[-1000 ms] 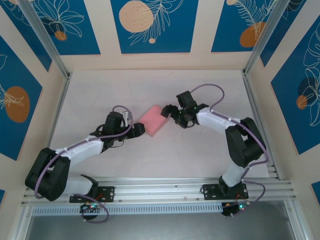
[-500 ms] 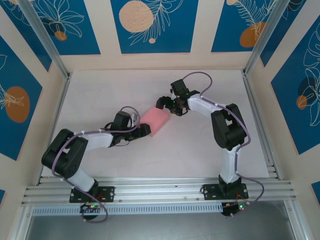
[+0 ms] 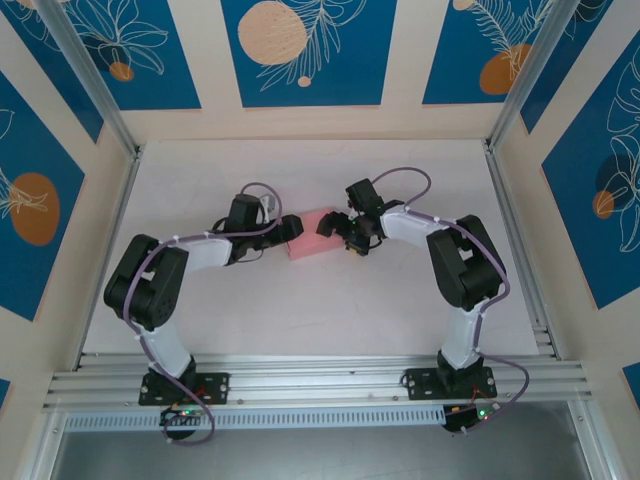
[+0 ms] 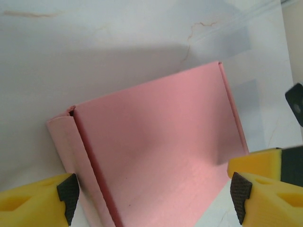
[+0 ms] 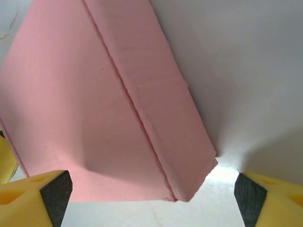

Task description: Fold the paper box

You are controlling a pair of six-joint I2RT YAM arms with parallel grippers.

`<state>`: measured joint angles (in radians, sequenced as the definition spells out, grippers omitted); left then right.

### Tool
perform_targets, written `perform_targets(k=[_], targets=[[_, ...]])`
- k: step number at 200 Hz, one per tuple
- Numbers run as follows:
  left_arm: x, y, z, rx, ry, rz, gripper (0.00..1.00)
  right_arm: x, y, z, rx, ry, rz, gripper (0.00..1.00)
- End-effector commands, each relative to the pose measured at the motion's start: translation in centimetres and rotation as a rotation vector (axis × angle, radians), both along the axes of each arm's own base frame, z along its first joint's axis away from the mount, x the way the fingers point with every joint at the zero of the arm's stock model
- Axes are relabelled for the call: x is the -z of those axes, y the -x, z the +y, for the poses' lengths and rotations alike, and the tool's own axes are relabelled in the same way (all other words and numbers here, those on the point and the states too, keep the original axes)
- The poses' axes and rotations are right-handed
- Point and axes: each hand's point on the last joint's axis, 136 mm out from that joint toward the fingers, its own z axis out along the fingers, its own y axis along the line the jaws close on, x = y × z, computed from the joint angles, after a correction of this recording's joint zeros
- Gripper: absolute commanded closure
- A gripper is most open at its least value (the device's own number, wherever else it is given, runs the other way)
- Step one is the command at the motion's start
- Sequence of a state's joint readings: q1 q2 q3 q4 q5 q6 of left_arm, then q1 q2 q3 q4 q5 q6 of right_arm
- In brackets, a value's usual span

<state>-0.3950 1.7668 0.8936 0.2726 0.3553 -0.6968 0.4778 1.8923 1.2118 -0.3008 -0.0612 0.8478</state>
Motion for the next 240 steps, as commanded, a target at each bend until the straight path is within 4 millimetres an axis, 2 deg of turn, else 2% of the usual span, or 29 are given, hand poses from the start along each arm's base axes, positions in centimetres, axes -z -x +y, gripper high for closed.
perform_targets(k=[1,18,36,58,90,109,126,148,171,196,220,240], targets=[[0.0,-0.3,0.9,-0.006,-0.012,-0.007,0.15,-2.2,-0.6,-0.8,0.038,0.025,-0.053,0.08],[-0.1,-0.1,2.6,-0.054,-0.033,-0.018,0.11,-3.1,-0.5,-2.2,0.048,0.076,-0.081,0.06],[-0.8,0.1,5.5,-0.123,-0.060,-0.044,0.01,-4.6,-0.1,-4.1,0.067,0.140,-0.130,0.02],[-2.7,0.7,9.4,-0.203,-0.118,-0.106,0.00,-6.8,0.5,-7.0,0.100,0.215,-0.210,0.00],[-6.3,2.5,15.4,-0.305,-0.391,-0.263,0.00,-9.6,1.9,-13.1,0.190,0.350,-0.325,0.00],[-8.1,3.9,18.3,-0.345,-0.554,-0.372,0.00,-10.8,2.5,-16.5,0.235,0.410,-0.381,0.00],[-8.9,4.9,20.4,-0.386,-0.680,-0.457,0.00,-11.3,3.0,-18.8,0.261,0.439,-0.423,0.00],[-8.6,6.0,22.8,-0.443,-0.816,-0.539,0.00,-11.7,3.2,-20.7,0.280,0.469,-0.502,0.00],[-7.8,6.3,23.6,-0.436,-0.855,-0.620,0.00,-12.1,2.8,-21.7,0.260,0.524,-0.623,0.00],[-6.7,6.0,24.1,-0.422,-0.852,-0.640,0.00,-12.1,2.3,-21.8,0.192,0.583,-0.789,0.00],[-5.4,4.9,24.2,-0.430,-0.800,-0.634,0.00,-11.6,2.1,-22.5,0.193,0.599,-0.872,0.00],[-4.6,3.6,23.5,-0.391,-0.776,-0.630,0.00,-11.4,1.9,-23.2,0.208,0.609,-0.929,0.00]])
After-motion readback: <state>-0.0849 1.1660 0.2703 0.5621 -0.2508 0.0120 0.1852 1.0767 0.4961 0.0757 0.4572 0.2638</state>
